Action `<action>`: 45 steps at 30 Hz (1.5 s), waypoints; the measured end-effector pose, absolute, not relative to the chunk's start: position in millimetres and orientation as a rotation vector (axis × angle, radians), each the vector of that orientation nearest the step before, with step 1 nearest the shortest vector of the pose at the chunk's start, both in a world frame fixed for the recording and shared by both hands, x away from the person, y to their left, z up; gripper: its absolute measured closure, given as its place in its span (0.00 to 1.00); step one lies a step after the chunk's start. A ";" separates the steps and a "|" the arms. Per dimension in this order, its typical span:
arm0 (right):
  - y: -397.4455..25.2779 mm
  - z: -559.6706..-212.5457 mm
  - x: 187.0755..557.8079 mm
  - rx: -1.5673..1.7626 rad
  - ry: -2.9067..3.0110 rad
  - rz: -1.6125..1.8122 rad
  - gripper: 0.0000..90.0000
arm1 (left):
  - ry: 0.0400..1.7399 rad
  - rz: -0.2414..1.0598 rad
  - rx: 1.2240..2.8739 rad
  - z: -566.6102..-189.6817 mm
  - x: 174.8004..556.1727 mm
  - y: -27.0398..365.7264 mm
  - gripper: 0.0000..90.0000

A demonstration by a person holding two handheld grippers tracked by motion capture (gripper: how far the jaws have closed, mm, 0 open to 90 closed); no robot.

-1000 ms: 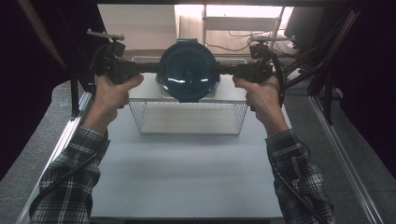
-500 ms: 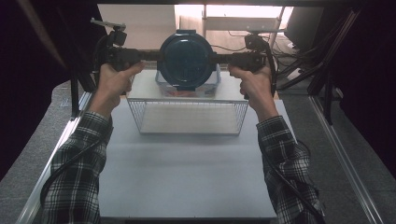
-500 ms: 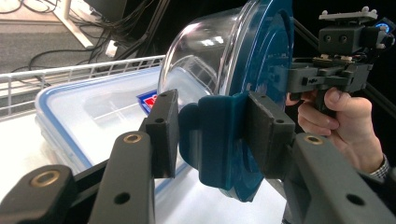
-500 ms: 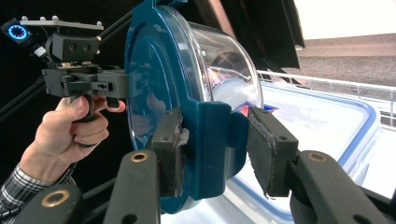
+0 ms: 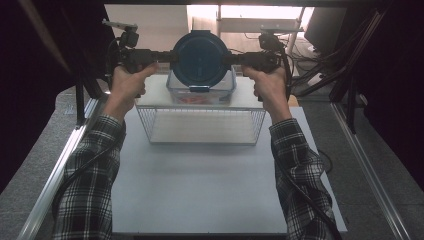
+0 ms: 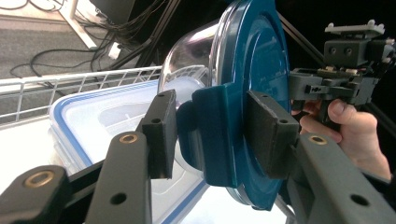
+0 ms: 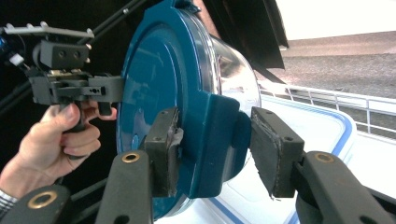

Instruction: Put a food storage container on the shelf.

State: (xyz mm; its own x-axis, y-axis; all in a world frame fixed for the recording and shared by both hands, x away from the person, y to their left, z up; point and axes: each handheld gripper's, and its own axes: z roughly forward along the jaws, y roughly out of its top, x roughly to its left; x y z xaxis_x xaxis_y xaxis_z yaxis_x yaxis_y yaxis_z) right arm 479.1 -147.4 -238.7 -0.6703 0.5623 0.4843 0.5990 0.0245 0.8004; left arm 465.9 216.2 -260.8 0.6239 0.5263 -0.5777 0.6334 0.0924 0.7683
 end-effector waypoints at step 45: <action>-133.7 -259.5 450.1 -1.270 -2.699 -1.743 0.99 | 1.000 0.189 1.670 -286.1 429.9 197.3 0.98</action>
State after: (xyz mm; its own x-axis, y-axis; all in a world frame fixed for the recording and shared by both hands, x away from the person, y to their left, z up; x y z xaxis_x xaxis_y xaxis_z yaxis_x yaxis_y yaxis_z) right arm 450.1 -133.7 -259.5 -0.6877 0.7158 0.1215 0.4051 0.2395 0.8824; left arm 429.9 197.3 -286.1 0.6277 0.6902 -0.3601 0.5106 -0.0158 0.8597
